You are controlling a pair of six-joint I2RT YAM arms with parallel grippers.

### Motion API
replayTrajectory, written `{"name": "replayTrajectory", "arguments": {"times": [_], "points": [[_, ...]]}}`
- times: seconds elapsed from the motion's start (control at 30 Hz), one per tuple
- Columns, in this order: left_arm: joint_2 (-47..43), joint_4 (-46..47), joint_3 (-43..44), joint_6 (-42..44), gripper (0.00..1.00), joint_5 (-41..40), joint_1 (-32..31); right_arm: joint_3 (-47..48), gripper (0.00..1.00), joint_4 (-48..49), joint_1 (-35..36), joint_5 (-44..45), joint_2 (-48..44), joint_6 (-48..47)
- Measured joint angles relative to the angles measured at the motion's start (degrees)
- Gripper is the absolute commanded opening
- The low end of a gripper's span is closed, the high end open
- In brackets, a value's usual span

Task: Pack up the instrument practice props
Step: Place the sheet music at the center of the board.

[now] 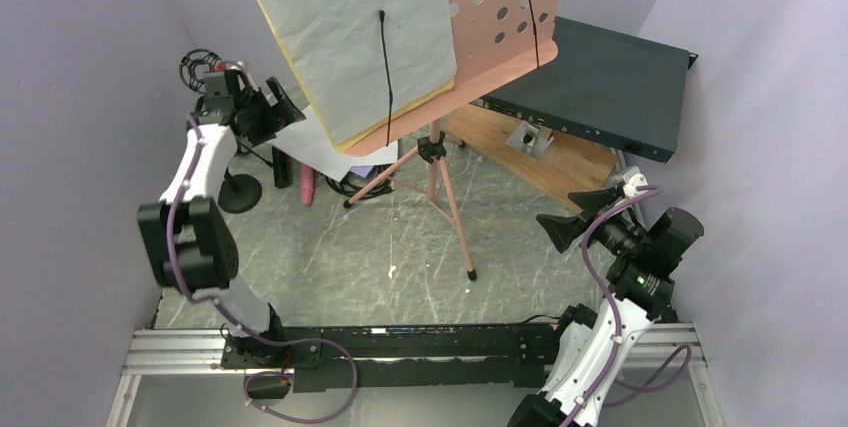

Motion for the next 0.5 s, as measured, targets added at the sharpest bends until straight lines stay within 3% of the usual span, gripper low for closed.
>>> {"name": "replayTrajectory", "arguments": {"times": [0.13, 0.33, 0.5], "points": [[-12.13, 3.82, -6.43, -1.29, 0.99, 0.59, 1.62, -0.02, 0.99, 0.11, 0.04, 0.44, 0.0, 0.0], [-26.67, 9.81, -19.1, -5.22, 0.99, 10.73, 6.49, -0.28, 0.99, 0.33, 0.11, 0.7, 0.02, 0.0], [-37.11, 8.66, -26.95, -6.84, 0.99, 15.91, 6.93, -0.59, 0.99, 0.52, 0.2, 0.9, 0.22, 0.0]]}}
